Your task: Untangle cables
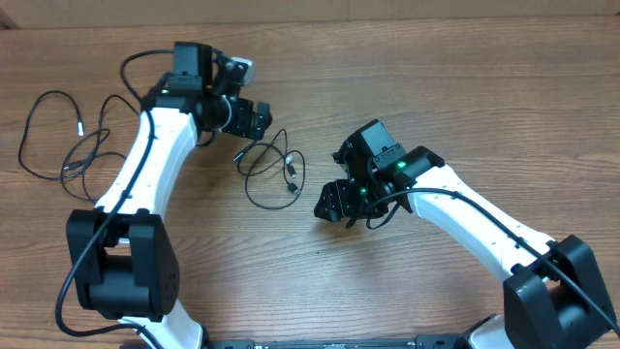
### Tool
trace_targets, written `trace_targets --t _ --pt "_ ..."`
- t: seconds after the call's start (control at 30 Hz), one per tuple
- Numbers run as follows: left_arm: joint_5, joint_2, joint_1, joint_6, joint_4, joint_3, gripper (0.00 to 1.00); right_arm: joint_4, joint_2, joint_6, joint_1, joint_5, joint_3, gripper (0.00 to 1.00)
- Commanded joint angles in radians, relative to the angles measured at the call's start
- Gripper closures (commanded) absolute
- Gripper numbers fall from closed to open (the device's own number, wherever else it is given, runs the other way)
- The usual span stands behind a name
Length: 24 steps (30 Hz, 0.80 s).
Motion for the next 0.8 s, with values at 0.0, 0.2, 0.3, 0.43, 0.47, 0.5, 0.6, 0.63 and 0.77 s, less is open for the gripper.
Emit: trace_targets --t 0.0,0.2,0.3,0.43,0.47,0.5,0.6,0.63,0.77 --pt "-0.055 0.010 -0.040 0.154 0.052 -0.010 0.04 0.004 -0.001 0.004 0.005 0.003 0.000 0.33" --pt "-0.105 0.051 -0.051 0.146 0.108 -0.010 0.10 0.000 -0.001 0.004 0.005 0.003 0.000 0.33" --pt "-0.115 0.086 -0.051 0.135 0.114 -0.010 0.09 -0.004 -0.001 0.003 0.005 0.003 0.000 0.33" --pt "-0.134 0.142 -0.051 0.132 0.111 -0.010 0.10 -0.004 -0.001 0.003 0.005 0.003 0.000 0.33" --pt "-0.134 0.169 -0.053 0.123 0.109 -0.010 0.11 -0.005 -0.001 0.003 0.005 0.003 0.000 0.33" --pt "-0.134 0.183 -0.052 0.109 0.109 -0.010 0.11 -0.006 -0.001 0.003 0.005 0.003 0.000 0.33" --pt "-0.134 0.217 -0.053 0.083 0.109 -0.010 0.14 -0.011 -0.001 0.003 0.005 0.003 0.000 0.33" --pt "-0.134 0.221 -0.053 0.076 0.108 -0.010 0.15 -0.011 -0.001 0.003 0.005 0.003 0.000 0.33" --pt "-0.138 0.239 -0.052 0.065 0.102 -0.010 0.23 -0.011 -0.001 0.003 0.005 0.003 0.000 0.33"
